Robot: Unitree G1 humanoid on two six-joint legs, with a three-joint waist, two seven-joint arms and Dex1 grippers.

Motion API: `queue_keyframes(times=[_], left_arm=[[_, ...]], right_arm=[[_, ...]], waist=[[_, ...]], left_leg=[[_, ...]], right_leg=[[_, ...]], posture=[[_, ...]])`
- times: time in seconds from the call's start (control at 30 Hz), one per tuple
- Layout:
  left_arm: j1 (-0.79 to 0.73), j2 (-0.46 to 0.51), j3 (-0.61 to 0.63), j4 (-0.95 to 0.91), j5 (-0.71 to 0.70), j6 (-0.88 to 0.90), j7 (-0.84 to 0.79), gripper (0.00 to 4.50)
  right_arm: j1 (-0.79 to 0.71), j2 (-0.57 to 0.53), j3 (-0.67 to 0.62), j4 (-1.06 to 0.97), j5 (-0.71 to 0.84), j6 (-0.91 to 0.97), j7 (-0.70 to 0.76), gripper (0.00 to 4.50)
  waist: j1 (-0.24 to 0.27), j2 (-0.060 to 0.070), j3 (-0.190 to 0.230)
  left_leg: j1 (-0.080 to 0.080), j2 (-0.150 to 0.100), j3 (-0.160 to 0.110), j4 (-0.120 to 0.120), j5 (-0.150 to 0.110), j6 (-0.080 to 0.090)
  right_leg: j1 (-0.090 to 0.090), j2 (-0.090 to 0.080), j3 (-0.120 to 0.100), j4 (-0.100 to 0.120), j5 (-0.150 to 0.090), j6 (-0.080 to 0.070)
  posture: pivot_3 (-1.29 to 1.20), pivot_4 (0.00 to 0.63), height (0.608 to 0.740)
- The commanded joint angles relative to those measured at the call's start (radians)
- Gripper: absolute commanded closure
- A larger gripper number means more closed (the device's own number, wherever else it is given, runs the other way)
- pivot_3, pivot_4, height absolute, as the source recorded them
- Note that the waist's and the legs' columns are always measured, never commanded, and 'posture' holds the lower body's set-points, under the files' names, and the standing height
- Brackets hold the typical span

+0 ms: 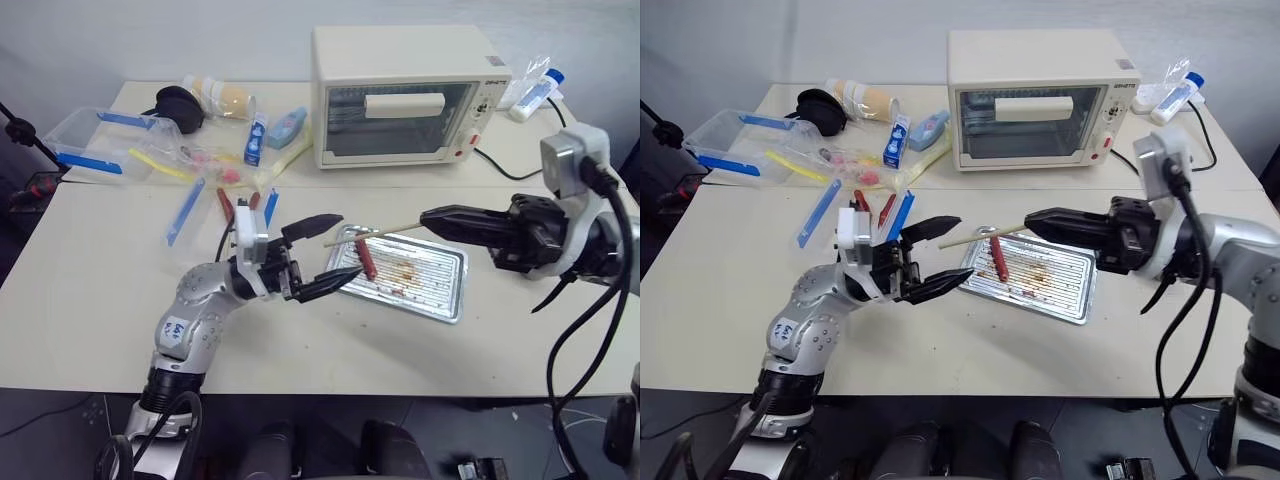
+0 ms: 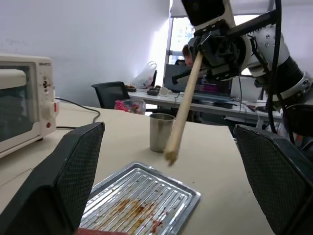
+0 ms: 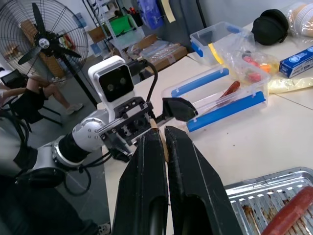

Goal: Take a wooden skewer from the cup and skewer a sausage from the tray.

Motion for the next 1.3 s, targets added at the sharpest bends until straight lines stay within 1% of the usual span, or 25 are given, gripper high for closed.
queue_keyframes(times=[0.03, 0.13, 0.53, 0.6, 0.67, 0.77, 0.8, 0.87, 0.9, 0.93, 0.97, 1.0, 1.07, 1.1, 1.17, 1.23, 1.3], left_arm=[[-0.007, -0.014, -0.007, -0.065, -0.033, 0.005, 0.000, 0.00], [-0.007, -0.018, -0.008, -0.077, -0.037, 0.014, 0.000, 0.59], [0.013, -0.021, -0.014, -0.098, -0.040, 0.028, -0.002, 4.48], [0.013, -0.026, -0.008, -0.099, -0.047, 0.030, 0.004, 4.48], [0.012, -0.026, -0.004, -0.099, -0.047, 0.028, 0.009, 4.48], [0.010, -0.023, 0.008, -0.099, -0.041, 0.027, 0.025, 4.48], [0.010, -0.019, 0.019, -0.097, -0.038, 0.024, 0.032, 4.50], [0.019, 0.009, 0.044, -0.099, -0.038, 0.027, 0.035, 4.50], [0.027, 0.027, 0.062, -0.100, -0.041, 0.031, 0.040, 4.50], [0.034, 0.038, 0.072, -0.102, -0.043, 0.033, 0.043, 4.50], [0.045, 0.052, 0.084, -0.105, -0.046, 0.036, 0.044, 4.50], [0.073, 0.075, 0.107, -0.114, -0.048, 0.041, 0.048, 4.50], [0.141, 0.120, 0.165, -0.137, -0.052, 0.048, 0.062, 4.50], [0.173, 0.137, 0.192, -0.147, -0.052, 0.046, 0.074, 4.50], [0.240, 0.170, 0.247, -0.158, -0.056, 0.046, 0.095, 4.50], [0.306, 0.195, 0.312, -0.166, -0.079, 0.067, 0.122, 4.50], [0.372, 0.207, 0.380, -0.169, -0.096, 0.075, 0.149, 4.50]], right_arm=[[0.017, 0.001, 0.008, -0.049, 0.016, -0.024, -0.003, 4.47], [0.029, 0.009, 0.010, -0.051, 0.026, -0.033, -0.016, 4.50], [0.049, 0.030, 0.021, -0.057, 0.044, -0.053, -0.022, 4.50], [0.057, 0.035, 0.019, -0.059, 0.059, -0.062, -0.008, 4.50], [0.058, 0.048, 0.003, -0.041, 0.094, -0.061, -0.031, 4.50], [0.088, 0.010, 0.002, -0.010, 0.102, -0.020, -0.033, 4.50], [0.106, -0.004, -0.003, -0.005, 0.096, -0.020, -0.018, 4.26], [0.119, 0.002, -0.025, 0.004, 0.022, -0.116, 0.005, 3.72], [0.132, -0.020, -0.037, 0.009, 0.020, -0.118, 0.036, 3.46], [0.142, -0.037, -0.043, 0.012, 0.022, -0.116, 0.059, 3.03], [0.158, -0.049, -0.045, 0.013, -0.013, -0.145, 0.076, 2.72], [0.206, -0.074, -0.050, 0.014, -0.066, -0.185, 0.119, 2.36], [0.329, -0.099, -0.054, 0.011, -0.227, -0.353, 0.208, 1.70], [0.392, -0.110, -0.060, 0.008, -0.270, -0.401, 0.246, 1.37], [0.503, -0.098, -0.075, 0.012, -0.362, -0.536, 0.313, 0.70], [0.603, -0.078, -0.099, 0.022, -0.411, -0.621, 0.359, 0.03], [0.647, 0.003, -0.154, 0.068, -0.377, -0.653, 0.319, 0.03]], waist=[[0.001, 0.000, 0.000], [0.001, 0.000, 0.000], [0.001, 0.000, 0.000], [0.001, 0.000, 0.000], [0.001, 0.000, 0.000], [0.002, 0.000, 0.000], [0.003, 0.000, 0.000], [0.002, -0.001, 0.000], [0.001, -0.001, 0.000], [0.000, -0.001, 0.000], [-0.001, -0.001, 0.000], [-0.001, -0.001, 0.000], [0.000, -0.001, 0.000], [0.001, -0.002, 0.000], [0.003, -0.002, 0.000], [0.004, -0.002, 0.000], [0.002, -0.003, 0.000]], left_leg=[[0.000, 0.000, 0.000, 0.000, 0.000, 0.000], [0.000, 0.000, 0.000, 0.000, 0.000, 0.000], [0.000, 0.000, 0.000, 0.000, 0.000, 0.000], [0.000, 0.000, 0.000, 0.000, 0.000, 0.000], [0.000, 0.000, 0.000, 0.000, 0.000, 0.000], [0.000, 0.000, 0.000, 0.000, 0.000, 0.000], [0.000, 0.000, 0.000, 0.000, 0.000, 0.000], [0.000, 0.000, -0.001, 0.000, 0.000, 0.001], [0.000, 0.000, -0.001, 0.000, 0.000, 0.001], [0.000, 0.000, 0.000, 0.000, 0.000, 0.001], [0.000, 0.000, 0.000, -0.001, 0.000, 0.001], [0.000, 0.000, 0.000, -0.001, 0.000, 0.001], [0.000, 0.000, 0.000, -0.002, 0.000, 0.001], [0.000, 0.001, 0.000, -0.003, 0.000, 0.000], [0.000, 0.000, 0.000, -0.003, 0.000, 0.000], [0.000, -0.001, 0.000, -0.003, 0.000, 0.001], [0.002, 0.000, 0.000, -0.002, 0.000, 0.001]], right_leg=[[0.000, 0.000, 0.000, 0.000, 0.000, 0.000], [0.000, 0.000, 0.000, 0.000, 0.000, 0.000], [0.000, 0.000, 0.000, 0.000, 0.000, 0.000], [0.000, 0.000, 0.000, 0.000, 0.000, 0.000], [0.000, 0.000, 0.000, 0.000, 0.000, 0.000], [0.000, 0.000, 0.000, 0.000, 0.000, 0.000], [0.000, 0.000, 0.000, 0.000, 0.000, 0.000], [0.000, 0.000, 0.000, -0.001, 0.000, 0.000], [0.000, 0.000, 0.000, -0.001, 0.000, 0.000], [0.000, 0.000, 0.000, -0.001, 0.000, 0.000], [0.000, 0.000, 0.000, -0.001, 0.000, 0.000], [0.000, 0.000, 0.000, -0.001, 0.000, 0.000], [0.000, 0.000, 0.000, -0.002, 0.000, 0.000], [0.000, 0.001, 0.000, -0.003, 0.000, 0.000], [0.000, 0.001, -0.001, -0.004, 0.000, 0.000], [0.000, 0.000, -0.001, -0.003, 0.001, 0.001], [0.003, 0.000, 0.000, -0.004, 0.001, 0.002]], posture=[[0.00, 0.150, 0.740], [0.00, 0.150, 0.740], [0.00, 0.150, 0.740], [0.00, 0.150, 0.740], [0.00, 0.150, 0.740], [0.00, 0.150, 0.740], [0.00, 0.150, 0.740], [0.00, 0.150, 0.740], [0.00, 0.150, 0.740], [0.00, 0.150, 0.740], [0.00, 0.150, 0.740], [0.00, 0.150, 0.740], [0.00, 0.150, 0.740], [0.00, 0.150, 0.740], [0.00, 0.150, 0.740], [0.00, 0.150, 0.740], [0.00, 0.150, 0.740]])
